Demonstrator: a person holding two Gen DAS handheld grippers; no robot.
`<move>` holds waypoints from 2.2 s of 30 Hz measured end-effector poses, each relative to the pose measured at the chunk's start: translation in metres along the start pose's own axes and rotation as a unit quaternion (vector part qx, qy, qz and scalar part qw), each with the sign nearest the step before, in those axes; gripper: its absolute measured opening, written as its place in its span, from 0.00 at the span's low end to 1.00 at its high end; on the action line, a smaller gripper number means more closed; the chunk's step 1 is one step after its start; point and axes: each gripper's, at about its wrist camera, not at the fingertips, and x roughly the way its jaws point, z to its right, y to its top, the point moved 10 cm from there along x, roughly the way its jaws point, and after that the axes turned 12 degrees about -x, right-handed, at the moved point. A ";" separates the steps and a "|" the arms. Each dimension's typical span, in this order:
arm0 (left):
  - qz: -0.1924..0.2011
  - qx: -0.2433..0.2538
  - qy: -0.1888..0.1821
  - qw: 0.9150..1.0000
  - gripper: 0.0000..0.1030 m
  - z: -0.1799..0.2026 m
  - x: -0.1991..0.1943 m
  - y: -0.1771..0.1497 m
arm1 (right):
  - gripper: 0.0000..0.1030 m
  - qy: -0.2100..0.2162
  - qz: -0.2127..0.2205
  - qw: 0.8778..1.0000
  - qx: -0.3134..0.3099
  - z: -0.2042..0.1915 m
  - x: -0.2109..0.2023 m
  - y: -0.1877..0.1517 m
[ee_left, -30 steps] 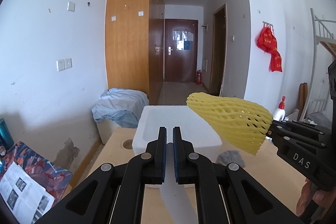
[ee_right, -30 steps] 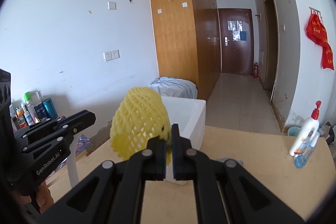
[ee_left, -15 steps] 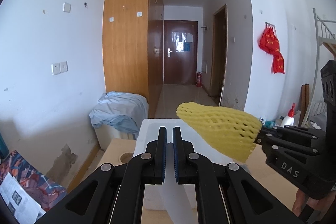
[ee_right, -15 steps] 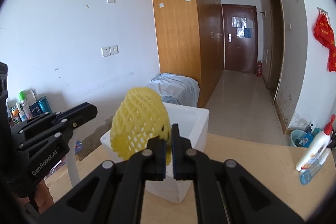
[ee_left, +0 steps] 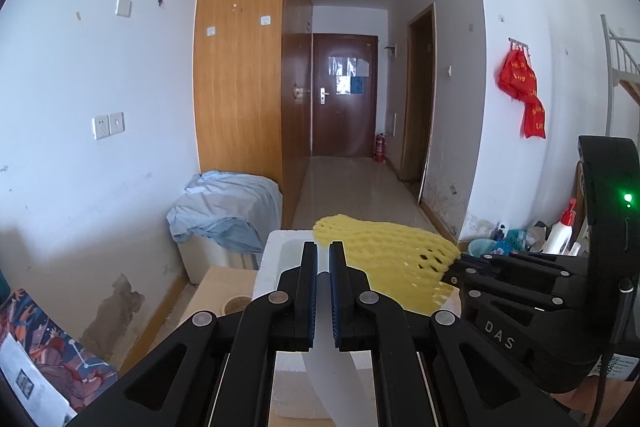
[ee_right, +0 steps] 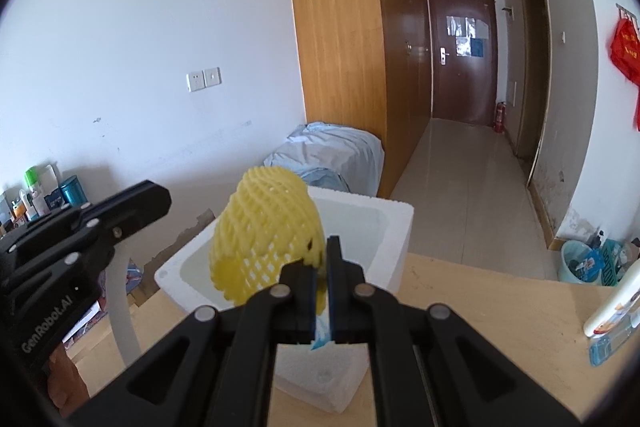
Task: Organize soft objects
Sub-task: 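Lower the yellow net into the foam box and open the right tool, then lower the foam strip into the box and open the left tool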
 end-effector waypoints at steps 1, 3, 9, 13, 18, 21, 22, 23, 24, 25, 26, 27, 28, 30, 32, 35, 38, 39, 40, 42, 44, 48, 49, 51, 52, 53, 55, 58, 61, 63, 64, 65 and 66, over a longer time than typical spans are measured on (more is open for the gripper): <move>-0.001 0.000 0.000 1.000 0.06 0.000 0.001 0.000 | 0.06 0.000 -0.003 1.000 0.000 0.000 0.002 -0.001; -0.002 0.000 0.000 1.000 0.06 -0.001 0.003 -0.001 | 0.06 -0.001 -0.002 1.000 0.004 0.001 0.002 -0.002; -0.005 -0.002 0.004 1.000 0.06 -0.003 0.006 -0.001 | 0.36 0.008 -0.014 1.000 0.014 0.003 0.005 -0.006; -0.006 -0.003 0.006 1.000 0.06 -0.004 0.006 -0.003 | 0.75 -0.006 -0.023 1.000 0.011 0.003 0.005 -0.007; -0.007 -0.002 0.006 1.000 0.06 -0.003 0.006 -0.004 | 0.76 -0.029 0.001 1.000 -0.006 0.001 -0.008 -0.001; -0.007 -0.002 0.006 1.000 0.06 -0.003 0.006 -0.003 | 0.76 -0.030 -0.001 0.999 -0.010 0.000 -0.008 -0.001; -0.007 -0.002 0.006 1.000 0.06 -0.003 0.007 -0.003 | 0.76 -0.030 -0.001 1.000 -0.008 0.001 -0.008 -0.002; -0.007 -0.003 0.006 1.000 0.06 -0.003 0.006 -0.003 | 0.76 -0.029 -0.001 1.000 -0.007 0.003 -0.008 -0.003; -0.007 -0.003 0.006 1.000 0.06 -0.003 0.006 -0.003 | 0.76 -0.029 -0.001 1.000 -0.007 0.003 -0.008 -0.003; -0.007 -0.002 0.006 1.000 0.06 -0.003 0.006 -0.004 | 0.76 -0.030 -0.001 1.000 -0.008 0.004 -0.008 -0.002; -0.006 -0.003 0.006 1.000 0.06 -0.004 0.006 -0.003 | 0.76 -0.032 0.000 0.999 -0.008 0.005 -0.009 -0.002; -0.005 -0.003 0.005 1.000 0.06 -0.003 0.006 -0.003 | 0.76 -0.034 0.001 0.999 -0.007 0.006 -0.010 -0.002; -0.005 -0.002 0.005 1.000 0.06 -0.002 0.007 -0.002 | 0.76 -0.035 0.002 0.999 -0.006 0.008 -0.012 -0.003; -0.003 0.000 0.006 1.000 0.06 -0.002 0.008 -0.001 | 0.76 -0.038 0.009 0.999 -0.001 0.011 -0.016 -0.002; 0.000 -0.002 0.006 1.000 0.06 -0.003 0.008 0.003 | 0.76 -0.040 0.012 0.999 0.000 0.014 -0.019 -0.002; 0.005 -0.004 0.006 1.000 0.06 -0.002 0.011 0.010 | 0.76 -0.047 0.015 0.999 0.004 0.020 -0.021 -0.001; 0.006 -0.005 0.006 1.000 0.06 0.001 0.016 0.016 | 0.76 -0.048 0.018 0.999 0.009 0.025 -0.023 -0.002; 0.007 -0.007 0.004 1.000 0.06 0.002 0.018 0.019 | 0.76 -0.050 0.019 0.999 0.012 0.027 -0.024 -0.002; 0.007 -0.008 0.003 1.000 0.06 0.003 0.021 0.021 | 0.76 -0.050 0.020 0.998 0.014 0.028 -0.024 -0.003; 0.006 -0.007 0.003 1.000 0.06 0.005 0.023 0.022 | 0.76 -0.049 0.021 0.998 0.016 0.029 -0.025 -0.003; 0.009 -0.003 0.005 1.000 0.06 0.007 0.028 0.024 | 0.76 -0.050 0.023 0.998 0.017 0.030 -0.027 -0.003; 0.009 -0.004 0.009 1.000 0.06 0.010 0.042 0.028 | 0.76 -0.054 0.027 0.998 0.018 0.033 -0.030 -0.004; 0.006 -0.009 0.007 1.000 0.06 0.011 0.046 0.029 | 0.76 -0.056 0.028 0.998 0.019 0.035 -0.031 -0.004; 0.005 -0.011 0.008 1.000 0.06 0.013 0.053 0.029 | 0.76 -0.061 0.031 0.997 0.021 0.037 -0.032 -0.004; 0.003 -0.010 0.007 1.000 0.06 0.015 0.055 0.029 | 0.76 -0.062 0.031 0.997 0.021 0.037 -0.033 -0.004; 0.002 -0.008 0.007 1.000 0.06 0.017 0.058 0.029 | 0.76 -0.063 0.031 0.997 0.022 0.039 -0.033 -0.005; 0.002 -0.008 0.009 1.000 0.06 0.018 0.063 0.029 | 0.76 -0.065 0.030 0.997 0.022 0.040 -0.034 -0.005; -0.001 -0.010 0.006 1.000 0.06 0.019 0.070 0.029 | 0.76 -0.066 0.030 0.997 0.025 0.042 -0.035 -0.006; -0.002 -0.009 0.006 1.000 0.06 0.020 0.073 0.028 | 0.76 -0.070 0.030 0.997 0.025 0.045 -0.036 -0.007; 0.003 -0.007 0.009 1.000 0.06 0.019 0.074 0.029 | 0.76 -0.072 0.030 0.997 0.024 0.046 -0.037 -0.007; 0.005 -0.005 0.011 1.000 0.06 0.019 0.075 0.030 | 0.76 -0.072 0.030 0.997 0.024 0.046 -0.037 -0.006; 0.004 -0.003 0.012 1.000 0.06 0.019 0.077 0.029 | 0.76 -0.072 0.030 0.997 0.025 0.046 -0.037 -0.006; 0.004 -0.003 0.011 1.000 0.06 0.019 0.078 0.028 | 0.76 -0.073 0.030 0.997 0.025 0.047 -0.037 -0.007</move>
